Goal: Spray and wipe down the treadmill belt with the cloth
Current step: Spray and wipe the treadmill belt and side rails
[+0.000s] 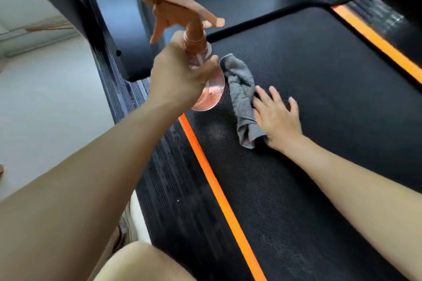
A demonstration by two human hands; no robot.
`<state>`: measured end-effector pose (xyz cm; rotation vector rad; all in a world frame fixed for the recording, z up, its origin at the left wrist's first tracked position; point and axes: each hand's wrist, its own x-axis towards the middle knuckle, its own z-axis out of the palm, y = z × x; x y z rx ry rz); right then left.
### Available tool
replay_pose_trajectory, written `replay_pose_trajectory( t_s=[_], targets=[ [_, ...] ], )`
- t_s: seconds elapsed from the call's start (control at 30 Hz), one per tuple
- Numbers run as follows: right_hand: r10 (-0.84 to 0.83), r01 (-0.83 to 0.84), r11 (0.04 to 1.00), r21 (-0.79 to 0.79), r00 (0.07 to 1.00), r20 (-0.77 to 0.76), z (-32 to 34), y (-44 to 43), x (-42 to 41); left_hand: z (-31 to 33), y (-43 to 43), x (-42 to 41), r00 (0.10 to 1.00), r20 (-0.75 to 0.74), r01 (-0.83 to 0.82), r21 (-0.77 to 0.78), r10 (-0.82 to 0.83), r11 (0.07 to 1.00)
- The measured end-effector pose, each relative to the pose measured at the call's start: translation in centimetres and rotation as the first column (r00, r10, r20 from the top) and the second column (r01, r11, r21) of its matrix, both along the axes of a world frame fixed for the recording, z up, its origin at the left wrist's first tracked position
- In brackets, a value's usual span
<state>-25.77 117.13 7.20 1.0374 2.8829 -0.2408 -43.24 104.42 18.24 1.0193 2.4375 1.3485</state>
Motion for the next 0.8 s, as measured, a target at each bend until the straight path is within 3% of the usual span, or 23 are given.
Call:
replay_pose_trajectory(
  t_s=[0.1,0.17,0.23,0.3,0.33,0.37,0.43,0.5,0.53,0.57,0.6,0.67,0.7,0.77,0.8],
  targets=[
    [0.034,-0.031,0.992,-0.122,0.999,0.024,0.5,1.8,2.8,-2.1,-0.6,1.3,0.994,0.087,0.065,-0.039,-0.062,0.997],
    [-0.136,0.097,0.954,-0.284,0.983,-0.121,0.7,1.8,2.0,-3.1,-1.0,2.1,0.990,0.127,0.076,-0.072,-0.066,0.994],
    [-0.480,0.259,0.796,-0.547,0.821,-0.310,1.9,1.4,0.9,-3.5,-1.4,2.5,0.990,0.139,0.038,-0.088,-0.026,0.995],
    [-0.627,0.215,0.692,-0.690,0.653,-0.425,3.0,0.3,0.2,-3.3,-1.6,2.7,0.992,0.130,0.023,-0.124,-0.007,0.992],
    [-0.615,0.185,0.688,-0.702,0.662,-0.428,3.3,-0.6,0.1,-3.1,-1.6,2.8,0.995,0.104,0.021,-0.176,-0.002,0.984],
    [-0.531,0.162,0.734,-0.659,0.742,-0.409,3.5,-1.5,0.1,-2.8,-1.6,2.8,0.998,0.067,0.019,-0.257,-0.002,0.966],
    [-0.349,0.151,0.841,-0.519,0.884,-0.309,2.9,-3.0,0.0,-2.0,-2.2,2.5,0.998,-0.041,0.022,-0.510,-0.050,0.860],
    [-0.435,0.175,0.794,-0.582,0.832,-0.343,2.7,-3.9,0.1,-0.9,-3.4,3.0,0.922,-0.209,0.024,-0.810,-0.326,0.586],
    [-0.539,0.174,0.719,-0.672,0.751,-0.382,2.8,-4.1,0.2,-0.4,-4.0,3.6,0.841,-0.249,-0.001,-0.889,-0.481,0.458],
    [-0.649,0.154,0.613,-0.775,0.657,-0.384,3.1,-4.2,0.5,0.0,-4.5,4.5,0.769,-0.265,-0.017,-0.918,-0.581,0.396],
    [-0.744,0.095,0.479,-0.873,0.571,-0.347,3.7,-4.3,1.0,0.2,-4.7,5.7,0.738,-0.273,-0.001,-0.915,-0.617,0.404],
    [-0.859,-0.127,0.173,-0.977,0.466,-0.213,5.6,-4.5,2.1,0.5,-4.2,8.0,0.768,-0.227,0.165,-0.833,-0.599,0.528],
    [-0.882,-0.252,0.040,-0.967,0.446,-0.152,6.5,-4.6,2.5,0.5,-3.5,9.1,0.817,-0.123,0.301,-0.743,-0.564,0.598],
    [-0.891,-0.404,-0.102,-0.909,0.443,-0.097,8.4,-4.7,3.9,0.3,-2.7,11.8,0.870,0.161,0.478,-0.512,-0.467,0.714],
    [-0.891,-0.448,-0.133,-0.884,0.445,-0.092,9.4,-4.6,4.8,0.1,-2.7,13.1,0.882,0.245,0.469,-0.404,-0.401,0.785]
  ],
)
